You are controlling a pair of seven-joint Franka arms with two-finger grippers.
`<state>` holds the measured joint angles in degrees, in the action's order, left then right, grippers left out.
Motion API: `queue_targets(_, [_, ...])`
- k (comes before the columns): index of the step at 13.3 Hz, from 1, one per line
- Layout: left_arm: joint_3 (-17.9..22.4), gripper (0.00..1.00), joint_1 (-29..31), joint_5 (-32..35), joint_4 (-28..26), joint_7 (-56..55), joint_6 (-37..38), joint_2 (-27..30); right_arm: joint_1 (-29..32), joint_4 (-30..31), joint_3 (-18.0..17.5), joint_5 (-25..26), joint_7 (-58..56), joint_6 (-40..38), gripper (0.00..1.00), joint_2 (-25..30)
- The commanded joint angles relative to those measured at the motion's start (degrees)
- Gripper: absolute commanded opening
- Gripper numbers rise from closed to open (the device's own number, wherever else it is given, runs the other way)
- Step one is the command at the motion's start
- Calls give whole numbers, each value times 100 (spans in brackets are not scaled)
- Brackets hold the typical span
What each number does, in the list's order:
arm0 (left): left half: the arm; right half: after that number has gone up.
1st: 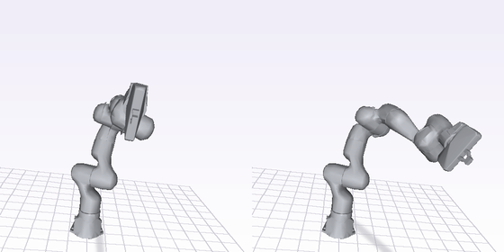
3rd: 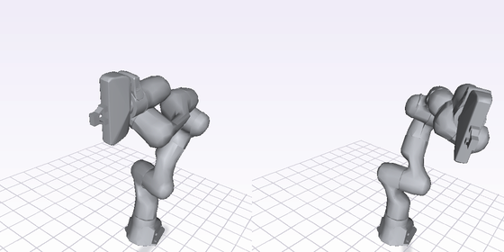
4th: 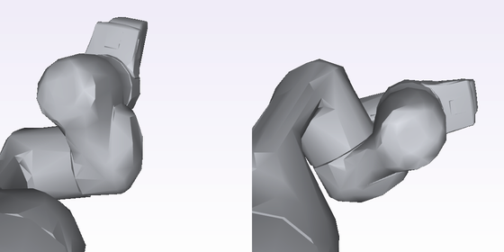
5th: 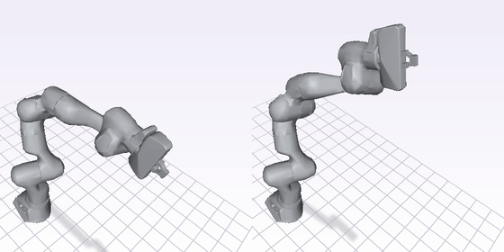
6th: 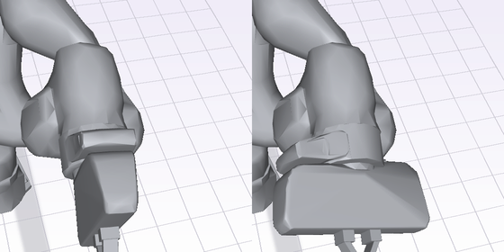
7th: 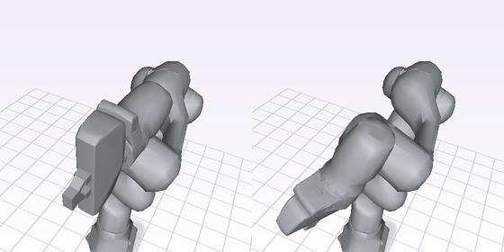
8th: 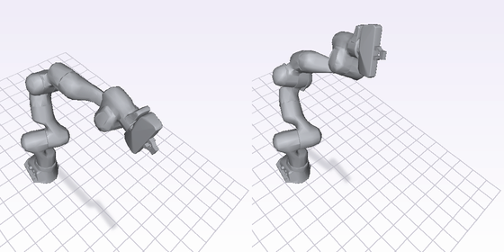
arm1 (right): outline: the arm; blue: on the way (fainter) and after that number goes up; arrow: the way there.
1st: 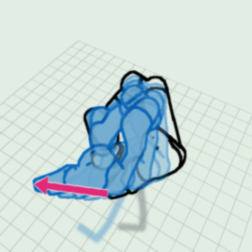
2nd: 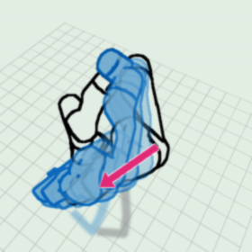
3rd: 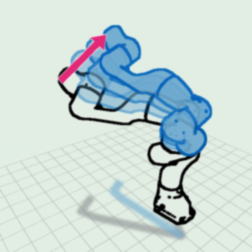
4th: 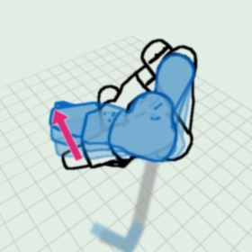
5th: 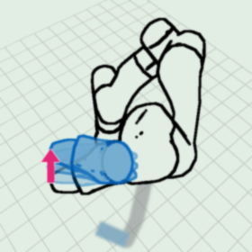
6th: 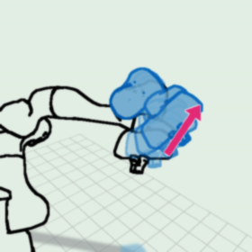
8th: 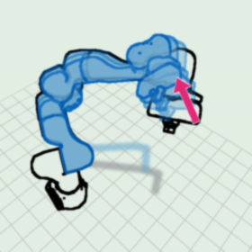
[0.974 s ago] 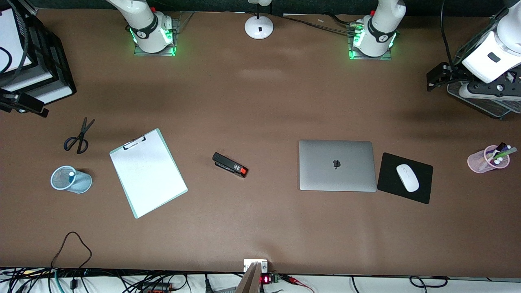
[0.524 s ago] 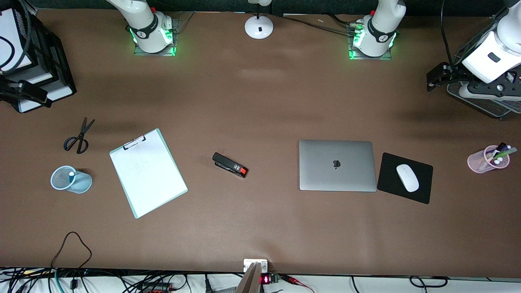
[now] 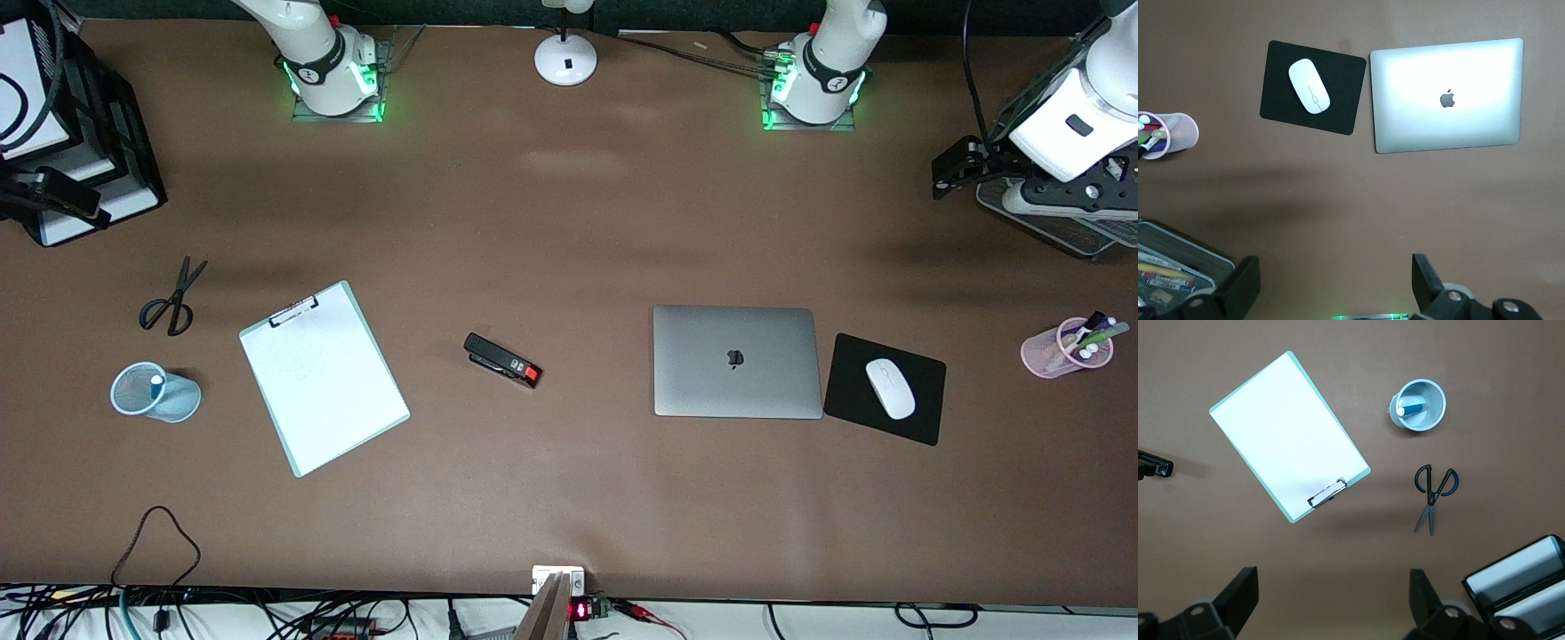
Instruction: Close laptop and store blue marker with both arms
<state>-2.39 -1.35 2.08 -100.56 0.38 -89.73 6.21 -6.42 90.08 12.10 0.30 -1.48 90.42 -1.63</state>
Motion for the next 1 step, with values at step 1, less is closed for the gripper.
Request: queue_targets(1, [-25,100,39,91,27,68,88,47,-34,0,21,58,-89,-68,100,93])
